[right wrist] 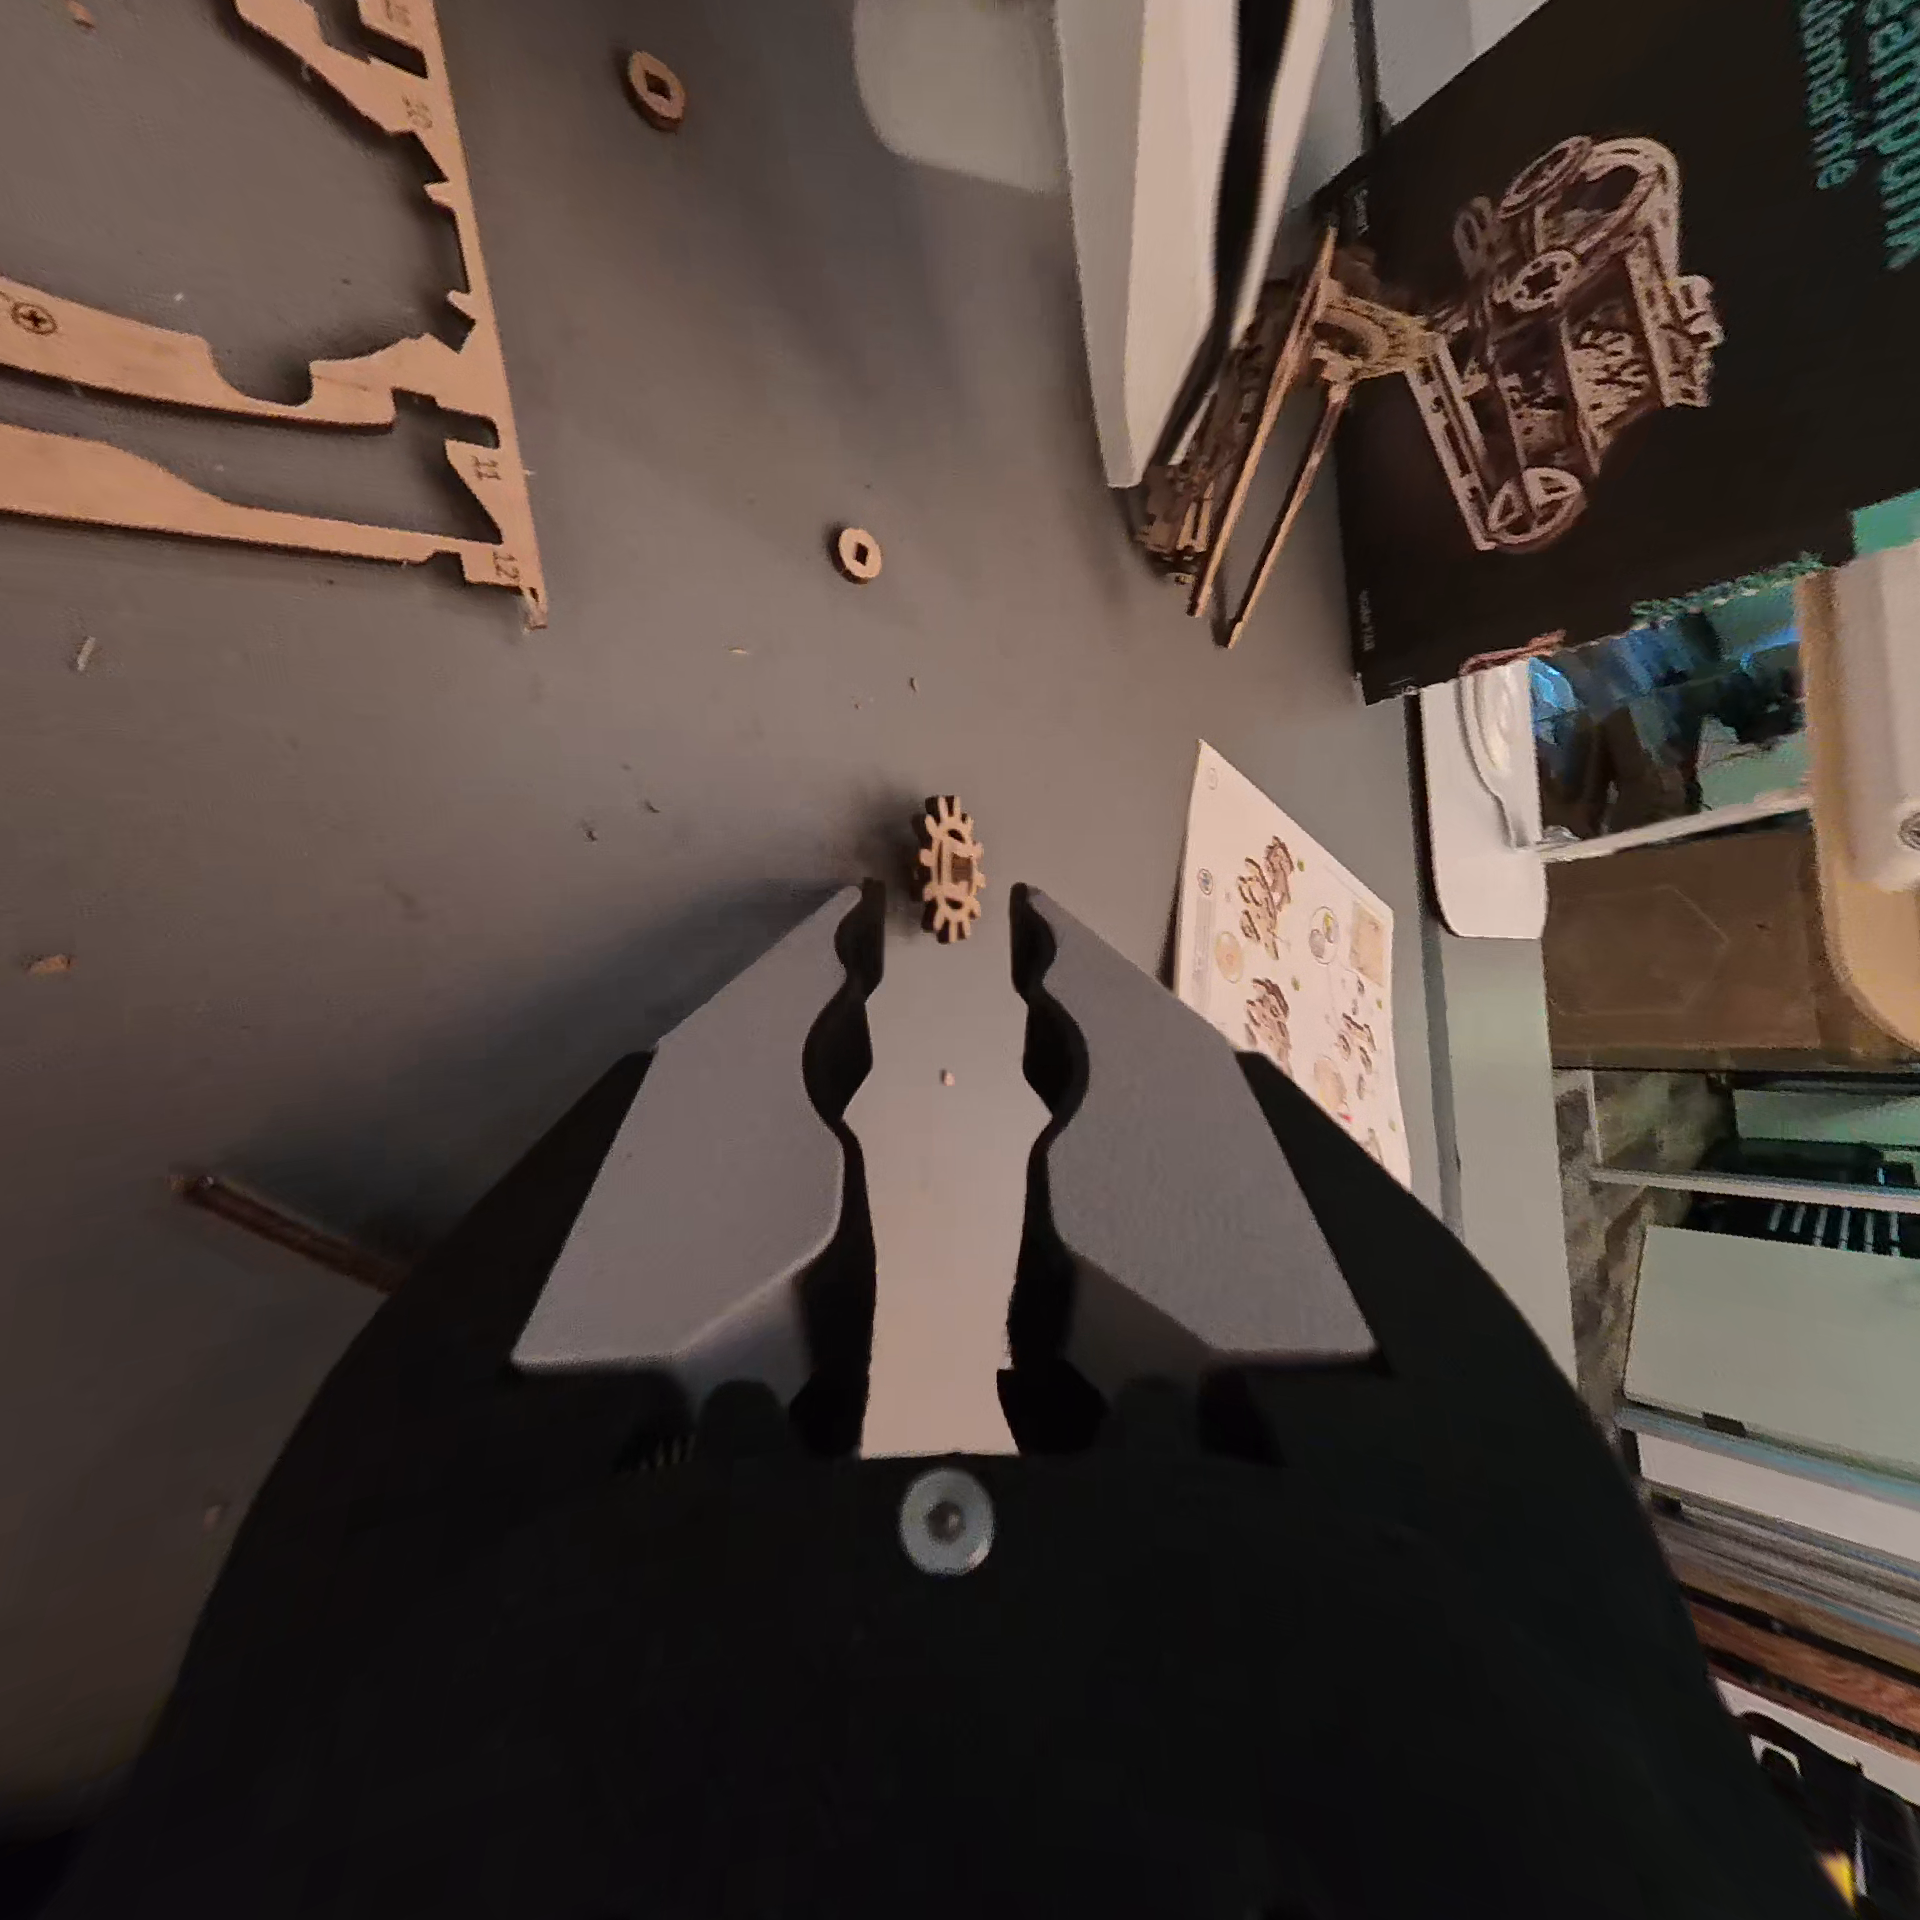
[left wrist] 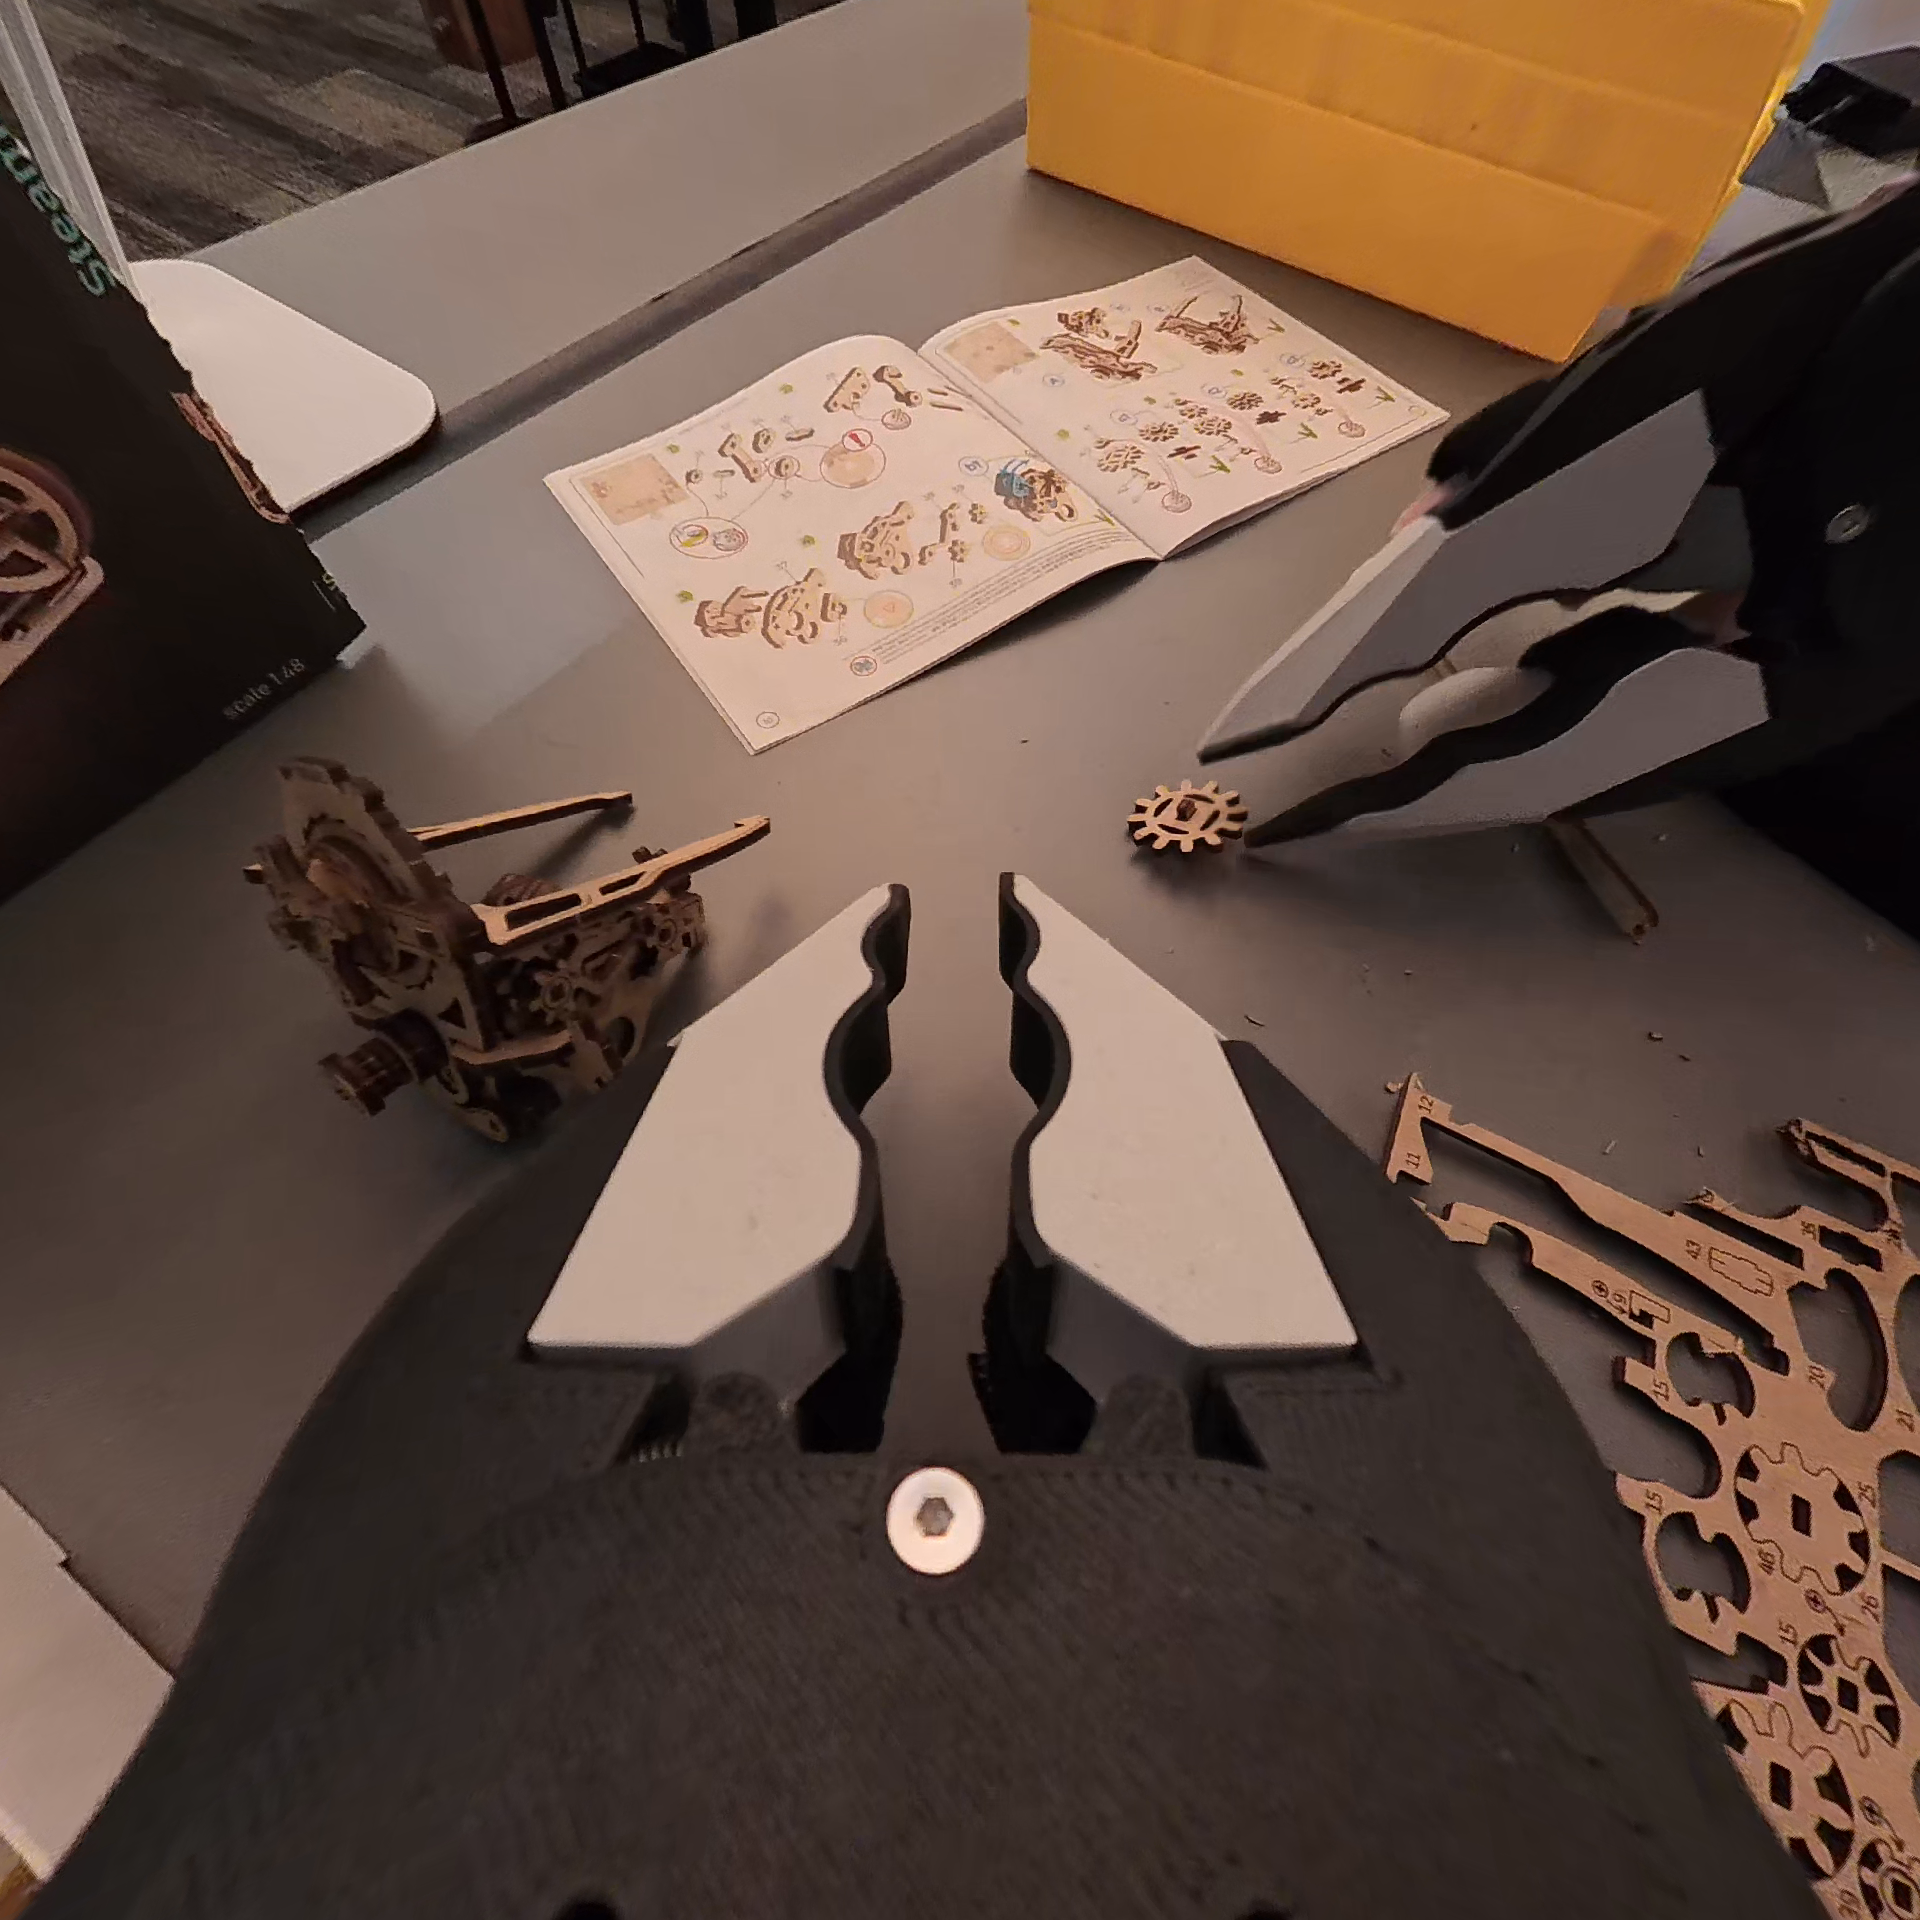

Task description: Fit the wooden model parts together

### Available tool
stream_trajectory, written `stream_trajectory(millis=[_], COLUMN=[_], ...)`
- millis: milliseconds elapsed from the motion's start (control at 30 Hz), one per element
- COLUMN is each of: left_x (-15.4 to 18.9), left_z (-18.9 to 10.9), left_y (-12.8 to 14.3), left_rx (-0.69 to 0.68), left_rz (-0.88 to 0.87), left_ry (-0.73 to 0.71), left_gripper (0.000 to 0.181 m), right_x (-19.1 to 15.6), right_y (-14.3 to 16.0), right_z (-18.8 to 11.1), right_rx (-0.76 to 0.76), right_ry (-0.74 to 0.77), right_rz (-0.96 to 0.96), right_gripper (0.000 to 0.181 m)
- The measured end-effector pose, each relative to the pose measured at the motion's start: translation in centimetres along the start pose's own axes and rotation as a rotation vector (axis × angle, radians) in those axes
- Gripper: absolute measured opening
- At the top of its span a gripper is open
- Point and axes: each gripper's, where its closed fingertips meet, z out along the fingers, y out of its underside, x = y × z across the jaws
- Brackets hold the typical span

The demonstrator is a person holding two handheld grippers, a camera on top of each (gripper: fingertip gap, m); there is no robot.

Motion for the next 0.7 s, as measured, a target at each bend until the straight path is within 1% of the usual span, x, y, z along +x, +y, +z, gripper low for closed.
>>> stream_trajectory(millis=[33, 67, 100, 167, 267, 333, 400, 467, 533, 600, 700], left_x=[0.0, 0.1, 0.3, 1.3, 3.8, 5.0, 5.9, 6.5, 7.0, 7.0, 7.2], left_z=[0.0, 0.0, 0.0, -0.1, -1.1, -1.9, -2.4, -2.4, -2.4, -2.4, -2.7], left_y=[0.0, 0.0, -0.1, -0.6, -2.0, -2.5, -2.2, -1.7, -1.7, -2.0, -1.9], left_rx=[0.000, 0.000, 0.003, 0.027, 0.112, 0.150, 0.153, 0.131, 0.136, 0.152, 0.154], left_rz=[-0.003, -0.003, 0.002, 0.053, 0.181, 0.274, 0.359, 0.402, 0.418, 0.436, 0.486], left_ry=[0.005, 0.013, 0.026, 0.090, 0.231, 0.288, 0.320, 0.334, 0.348, 0.332, 0.343], left_gripper=[0.015, 0.015, 0.016, 0.017, 0.020, 0.019, 0.021, 0.020, 0.020, 0.021, 0.015], right_x=[-0.1, -0.2, -0.1, 0.3, 0.6, 1.0, 1.4, 1.8, 1.9, 1.6, 1.3], right_y=[0.0, 0.0, 0.0, -0.6, -2.5, -3.8, -5.0, -5.8, -6.5, -6.6, -7.1], right_z=[0.2, 0.4, 0.4, 0.2, -0.9, -1.9, -2.8, -3.5, -3.9, -3.8, -3.5], right_rx=[-0.002, -0.004, -0.004, 0.013, 0.114, 0.186, 0.246, 0.289, 0.315, 0.307, 0.309], right_ry=[-0.002, -0.004, -0.001, 0.016, -0.057, -0.119, -0.183, -0.206, -0.222, -0.236, -0.268], right_rz=[-0.007, -0.020, -0.032, -0.018, 0.123, 0.230, 0.315, 0.361, 0.356, 0.322, 0.306], right_gripper=[0.019, 0.007, 0.004, 0.001, 0.001, 0.001, 0.001, 0.001, 0.001, 0.001, 0.001])
